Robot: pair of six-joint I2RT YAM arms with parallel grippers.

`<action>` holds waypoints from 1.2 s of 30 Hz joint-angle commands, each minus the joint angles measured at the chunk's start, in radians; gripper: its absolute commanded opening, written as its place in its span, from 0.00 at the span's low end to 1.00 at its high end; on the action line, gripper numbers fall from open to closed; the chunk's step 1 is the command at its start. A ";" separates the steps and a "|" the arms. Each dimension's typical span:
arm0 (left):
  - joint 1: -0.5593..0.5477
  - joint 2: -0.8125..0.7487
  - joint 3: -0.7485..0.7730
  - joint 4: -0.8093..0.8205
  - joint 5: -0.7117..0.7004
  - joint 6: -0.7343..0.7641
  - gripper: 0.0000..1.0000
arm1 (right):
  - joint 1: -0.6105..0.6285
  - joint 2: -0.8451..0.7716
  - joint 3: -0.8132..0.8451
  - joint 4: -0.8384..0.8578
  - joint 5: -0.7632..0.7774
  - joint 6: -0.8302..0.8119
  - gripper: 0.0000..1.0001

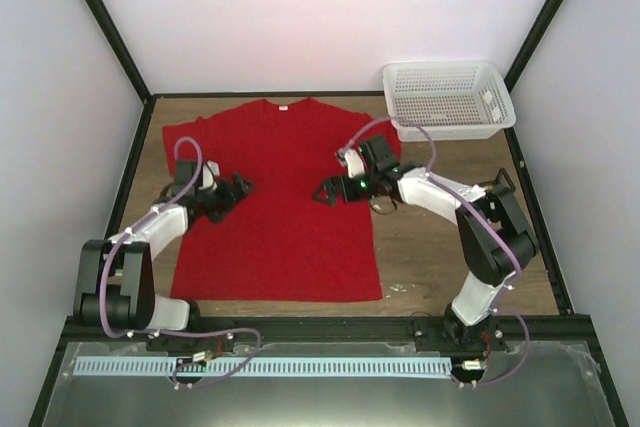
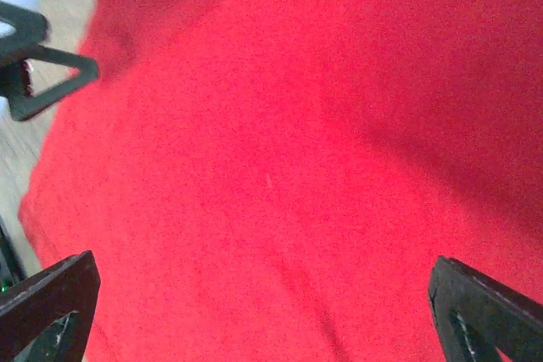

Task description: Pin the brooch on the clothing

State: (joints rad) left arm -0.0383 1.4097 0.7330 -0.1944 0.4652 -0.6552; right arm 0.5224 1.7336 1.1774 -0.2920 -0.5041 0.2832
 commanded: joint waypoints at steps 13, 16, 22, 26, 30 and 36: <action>-0.023 -0.259 -0.426 0.168 -0.128 -0.241 1.00 | 0.010 -0.190 -0.532 0.232 0.058 0.162 1.00; -0.024 -0.319 -0.451 0.156 -0.105 -0.227 1.00 | 0.008 -0.258 -0.591 0.201 0.129 0.193 1.00; -0.026 -0.511 -0.402 0.057 -0.017 -0.175 1.00 | 0.008 -0.413 -0.596 0.102 0.131 0.174 1.00; -0.025 -0.685 -0.387 -0.051 -0.082 -0.130 1.00 | 0.025 -0.420 -0.543 0.072 0.025 0.164 1.00; -0.025 -0.792 -0.469 -0.045 -0.134 -0.152 1.00 | 0.105 -0.407 -0.535 0.107 -0.046 0.201 1.00; -0.026 -0.869 -0.528 0.019 -0.077 -0.173 1.00 | 0.128 -0.375 -0.638 0.195 -0.108 0.244 1.00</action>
State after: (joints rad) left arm -0.0616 0.5732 0.2153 -0.1909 0.3607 -0.8272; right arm 0.6426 1.3453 0.6003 -0.1398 -0.5571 0.4904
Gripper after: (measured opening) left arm 0.997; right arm 0.999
